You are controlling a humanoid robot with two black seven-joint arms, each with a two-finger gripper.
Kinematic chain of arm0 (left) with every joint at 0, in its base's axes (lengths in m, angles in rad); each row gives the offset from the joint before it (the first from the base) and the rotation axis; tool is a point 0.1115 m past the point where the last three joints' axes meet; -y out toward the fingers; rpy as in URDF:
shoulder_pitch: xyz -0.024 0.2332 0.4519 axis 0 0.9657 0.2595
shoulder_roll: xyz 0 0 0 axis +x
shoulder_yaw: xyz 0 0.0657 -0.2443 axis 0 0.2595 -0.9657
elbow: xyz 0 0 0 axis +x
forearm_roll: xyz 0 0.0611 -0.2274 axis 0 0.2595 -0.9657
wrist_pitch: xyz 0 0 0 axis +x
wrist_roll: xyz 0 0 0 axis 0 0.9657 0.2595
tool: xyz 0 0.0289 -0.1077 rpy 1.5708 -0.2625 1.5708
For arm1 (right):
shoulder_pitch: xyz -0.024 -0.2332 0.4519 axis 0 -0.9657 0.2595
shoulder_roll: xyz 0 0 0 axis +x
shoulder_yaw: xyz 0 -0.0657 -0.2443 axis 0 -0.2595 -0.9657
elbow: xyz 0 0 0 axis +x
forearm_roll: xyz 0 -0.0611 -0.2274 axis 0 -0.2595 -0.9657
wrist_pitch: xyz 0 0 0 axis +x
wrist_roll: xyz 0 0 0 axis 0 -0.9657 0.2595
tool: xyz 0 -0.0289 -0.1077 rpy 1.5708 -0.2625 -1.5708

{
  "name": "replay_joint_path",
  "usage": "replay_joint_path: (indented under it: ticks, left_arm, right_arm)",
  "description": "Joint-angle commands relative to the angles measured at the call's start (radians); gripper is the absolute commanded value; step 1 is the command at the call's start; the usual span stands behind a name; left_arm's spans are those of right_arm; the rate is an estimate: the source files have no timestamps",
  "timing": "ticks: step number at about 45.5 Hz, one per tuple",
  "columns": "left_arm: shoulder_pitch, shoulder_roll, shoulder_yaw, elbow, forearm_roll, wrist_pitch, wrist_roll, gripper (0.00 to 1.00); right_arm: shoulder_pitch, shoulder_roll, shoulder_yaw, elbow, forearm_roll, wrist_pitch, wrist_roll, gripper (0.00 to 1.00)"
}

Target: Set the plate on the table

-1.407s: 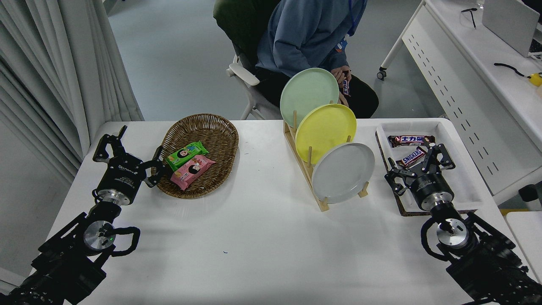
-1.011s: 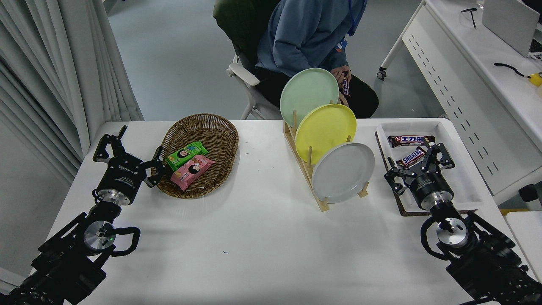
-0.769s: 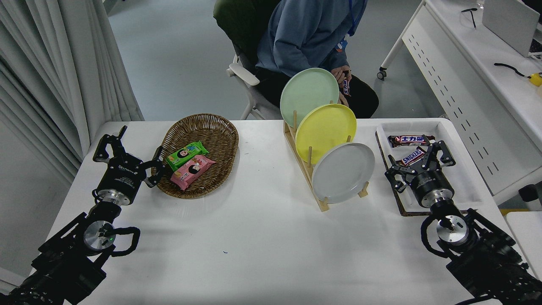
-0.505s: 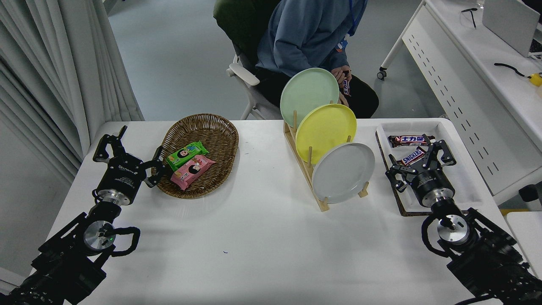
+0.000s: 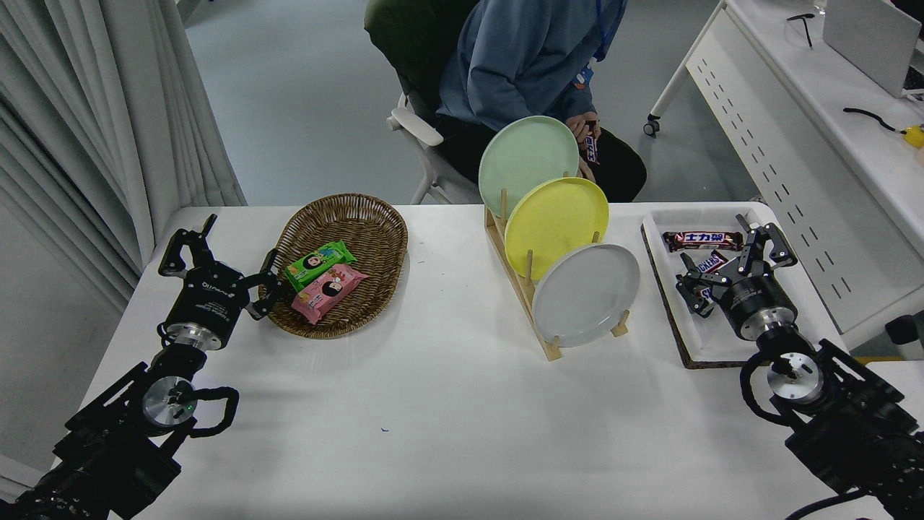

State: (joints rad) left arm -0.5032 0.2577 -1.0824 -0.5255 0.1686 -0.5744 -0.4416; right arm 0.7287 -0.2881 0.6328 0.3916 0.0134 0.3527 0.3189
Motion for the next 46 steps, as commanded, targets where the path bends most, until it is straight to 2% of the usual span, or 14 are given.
replay_joint_path:
  ticks: [1, 14, 25, 30, 46]
  left_arm:
    - [0.000, 0.000, 0.001, -0.001, 0.000, 0.001, 0.000, 1.00]
    - [0.000, 0.000, 0.001, -0.001, 0.000, -0.001, 0.000, 1.00]
    - [0.000, 0.000, -0.001, 0.001, 0.000, 0.001, 0.000, 1.00]
    - [0.000, 0.000, -0.001, -0.001, 0.000, -0.001, 0.000, 1.00]
    - [0.000, 0.000, -0.001, -0.001, 0.000, -0.001, 0.001, 1.00]
  right_arm:
    - [0.078, -0.081, -0.258, 0.013, 0.010, 0.006, -0.003, 1.00]
    - [0.146, -0.198, -0.482, 0.067, -0.006, 0.025, -0.009, 1.00]
    - [0.210, -0.232, -0.689, 0.099, -0.029, 0.150, -0.009, 1.00]
    - [0.248, -0.264, -0.745, 0.110, -0.026, 0.167, -0.014, 1.00]
    - [0.322, -0.381, -0.898, 0.429, -0.024, 0.189, -0.021, 1.00]
